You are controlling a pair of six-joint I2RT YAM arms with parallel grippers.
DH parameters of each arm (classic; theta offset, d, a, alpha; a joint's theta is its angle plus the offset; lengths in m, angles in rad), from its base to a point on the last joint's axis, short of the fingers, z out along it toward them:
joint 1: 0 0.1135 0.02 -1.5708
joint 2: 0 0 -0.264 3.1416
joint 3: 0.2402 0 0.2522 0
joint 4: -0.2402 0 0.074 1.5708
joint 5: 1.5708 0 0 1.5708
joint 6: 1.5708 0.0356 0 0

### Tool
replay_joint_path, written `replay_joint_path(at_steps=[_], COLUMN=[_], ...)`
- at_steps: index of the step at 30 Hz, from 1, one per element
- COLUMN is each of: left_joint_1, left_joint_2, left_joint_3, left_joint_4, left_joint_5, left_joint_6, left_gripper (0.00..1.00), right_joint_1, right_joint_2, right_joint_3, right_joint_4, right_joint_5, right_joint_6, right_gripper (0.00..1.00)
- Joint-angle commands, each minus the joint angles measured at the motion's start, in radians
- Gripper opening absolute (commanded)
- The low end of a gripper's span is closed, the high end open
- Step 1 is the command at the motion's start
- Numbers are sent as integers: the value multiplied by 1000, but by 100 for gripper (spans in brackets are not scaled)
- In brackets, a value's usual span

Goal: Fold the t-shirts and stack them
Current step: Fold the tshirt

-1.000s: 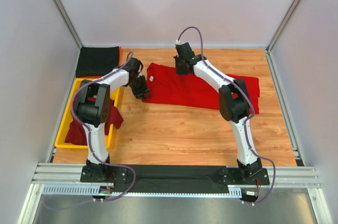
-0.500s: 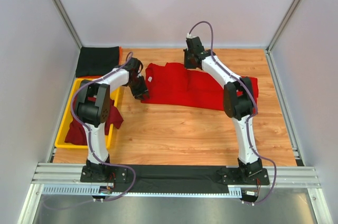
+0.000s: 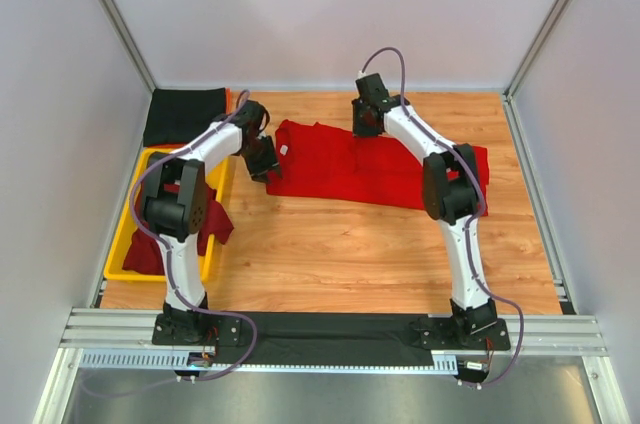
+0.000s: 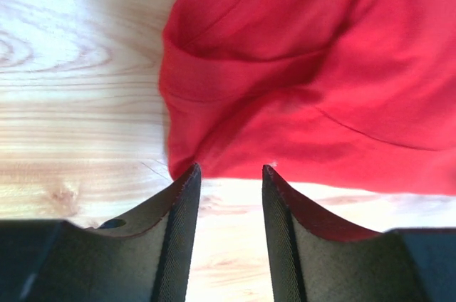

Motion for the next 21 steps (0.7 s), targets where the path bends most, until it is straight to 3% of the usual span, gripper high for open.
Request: replay_joint_path(at_steps=[1, 8, 15, 21], left_joint_1=[2, -2, -4, -4], left_joint_2=[-95, -17, 43, 96], left_joint_3=[58, 117, 94, 128], left_joint_4=[10, 12, 27, -30], left_joint_5=[50, 89, 75, -43], left_joint_6=[44, 144, 163, 154], left_gripper=[48, 50, 47, 42], right_joint_1=[-6, -57, -144, -195], right_joint_2=[-118, -265, -348, -388], right_joint_3=[-2, -263, -519, -648], right_joint_4=[-90, -141, -78, -71], right_joint_5=[25, 2, -15, 38], right_joint_6=[7, 70, 96, 128], right_gripper=[29, 30, 29, 28])
